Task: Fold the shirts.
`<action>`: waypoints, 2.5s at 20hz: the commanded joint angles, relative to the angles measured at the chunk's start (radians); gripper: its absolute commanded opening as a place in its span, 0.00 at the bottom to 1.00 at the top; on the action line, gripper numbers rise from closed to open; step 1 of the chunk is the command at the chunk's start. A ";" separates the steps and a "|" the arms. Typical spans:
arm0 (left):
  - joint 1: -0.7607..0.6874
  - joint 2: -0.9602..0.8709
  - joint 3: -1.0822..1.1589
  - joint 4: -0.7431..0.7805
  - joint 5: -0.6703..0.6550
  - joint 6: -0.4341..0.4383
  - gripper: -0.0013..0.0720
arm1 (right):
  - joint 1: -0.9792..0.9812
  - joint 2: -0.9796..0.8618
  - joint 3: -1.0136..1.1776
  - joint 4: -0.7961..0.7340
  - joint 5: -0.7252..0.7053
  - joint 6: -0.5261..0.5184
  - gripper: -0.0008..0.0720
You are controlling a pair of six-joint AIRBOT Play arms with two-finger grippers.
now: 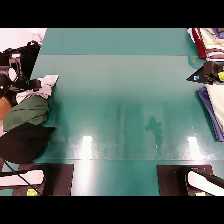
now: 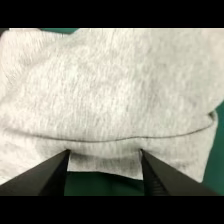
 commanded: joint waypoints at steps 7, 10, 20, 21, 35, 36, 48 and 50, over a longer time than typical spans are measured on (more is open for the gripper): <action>0.016 0.082 0.107 -0.090 -0.075 -0.001 0.05 | 0.001 0.002 0.002 0.027 -0.038 0.001 0.03; -0.009 0.261 0.231 -0.145 -0.114 0.040 0.04 | 0.001 0.021 0.041 0.087 -0.107 0.000 0.03; -0.522 0.508 0.527 -0.153 -0.413 0.037 0.04 | 0.001 0.021 0.418 0.085 -0.206 0.000 0.03; -0.586 0.482 0.494 -0.159 -0.438 0.024 0.04 | 0.001 0.021 0.427 0.085 -0.205 0.000 0.03; -0.799 0.166 0.219 -0.273 -0.275 0.098 0.83 | 0.001 0.019 0.429 0.084 -0.056 0.000 0.03; -0.728 0.166 0.219 -0.266 -0.291 0.097 0.83 | 0.001 0.019 0.429 0.085 -0.048 0.000 0.03; -0.329 0.151 -0.331 -0.727 0.049 0.074 0.83 | 0.001 0.019 0.429 0.082 -0.043 0.000 0.03; -0.329 0.151 -0.351 -0.798 0.102 0.076 0.82 | 0.001 0.018 0.429 0.079 -0.042 0.001 0.03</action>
